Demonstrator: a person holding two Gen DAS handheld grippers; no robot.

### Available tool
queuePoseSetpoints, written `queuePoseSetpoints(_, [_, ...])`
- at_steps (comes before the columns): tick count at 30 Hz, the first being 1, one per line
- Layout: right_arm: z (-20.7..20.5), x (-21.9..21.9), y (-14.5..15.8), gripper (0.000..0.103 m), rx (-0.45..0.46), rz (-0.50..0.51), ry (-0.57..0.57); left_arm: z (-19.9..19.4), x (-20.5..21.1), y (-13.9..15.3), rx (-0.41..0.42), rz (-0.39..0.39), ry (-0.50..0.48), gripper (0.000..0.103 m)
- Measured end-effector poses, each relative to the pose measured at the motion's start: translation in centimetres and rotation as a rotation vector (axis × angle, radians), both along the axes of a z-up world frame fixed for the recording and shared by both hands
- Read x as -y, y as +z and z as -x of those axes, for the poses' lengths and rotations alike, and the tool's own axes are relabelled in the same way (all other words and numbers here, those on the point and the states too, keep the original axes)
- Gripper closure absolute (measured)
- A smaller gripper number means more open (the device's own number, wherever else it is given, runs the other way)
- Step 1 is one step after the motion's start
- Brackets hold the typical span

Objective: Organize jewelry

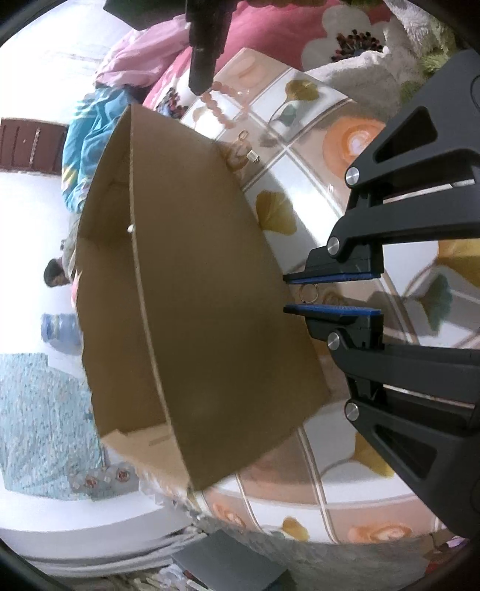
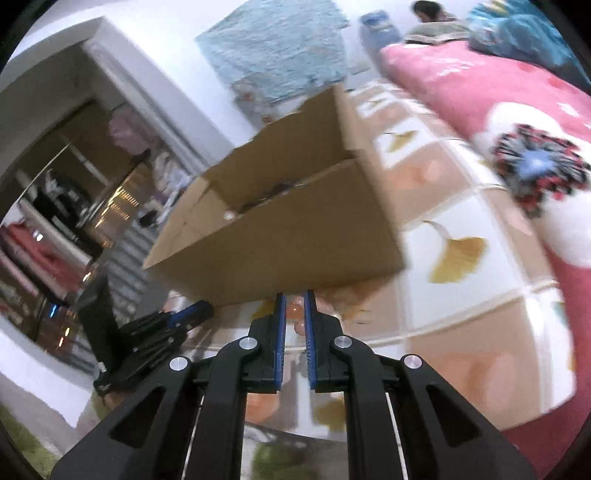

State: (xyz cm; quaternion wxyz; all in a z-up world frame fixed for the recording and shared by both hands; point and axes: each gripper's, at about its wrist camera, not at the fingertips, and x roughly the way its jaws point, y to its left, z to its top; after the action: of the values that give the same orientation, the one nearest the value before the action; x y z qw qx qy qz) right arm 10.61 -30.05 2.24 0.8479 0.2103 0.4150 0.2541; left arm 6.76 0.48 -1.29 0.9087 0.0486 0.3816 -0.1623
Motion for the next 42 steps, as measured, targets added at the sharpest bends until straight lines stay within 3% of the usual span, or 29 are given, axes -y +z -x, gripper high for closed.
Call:
queuePoseSetpoints(5, [-1.3,-4.5,-0.7,0.093,0.002,-0.056,0.102,0.5,-1.5,0.6,0.014,-0.014,0.05,0.093])
queuePoseSetpoints(11, [-1.9,-9.6,-3.0,0.091,-0.037,0.026,0.189,0.7,-2.2,0.7,0.008,-0.015,0.08,0.093])
queuePoseSetpoints(14, [-1.1,-8.9,-3.4,0.07,-0.048,0.04,0.189,0.6,-1.9,0.7,0.012,-0.008,0.071,0.093])
queuePoseSetpoints(16, [-0.3,-7.3,-3.3,0.069,-0.037,0.046,0.157,0.4,-1.7,0.5,0.01,0.007,0.059,0.093])
queuePoseSetpoints(21, [1.0,-4.2,-3.3,0.069,-0.007,0.224,0.03,0.1,-1.1,0.3,0.007,0.028,0.012,0.093])
queuePoseSetpoints(27, [0.2,-4.7,-3.0,0.069,0.059,0.401,0.009,0.2,-0.5,0.7,0.016,0.052,-0.009,0.093])
queuePoseSetpoints(31, [-0.2,-5.6,-3.5,0.07,0.074,0.453,0.034,0.1,-0.1,0.5,0.01,0.064,-0.018,0.093])
queuePoseSetpoints(36, [0.0,-6.6,-4.2,0.08,0.106,0.556,0.045,0.2,0.5,0.3,-0.002,0.076,-0.045,0.093])
queuePoseSetpoints(38, [0.1,-6.2,-4.2,0.087,0.098,0.551,0.049,0.2,0.7,0.2,-0.007,0.081,-0.056,0.093])
queuePoseSetpoints(42, [-0.3,-6.3,-4.1,0.088,0.08,0.553,0.061,0.5,1.1,0.3,-0.013,0.095,-0.069,0.093])
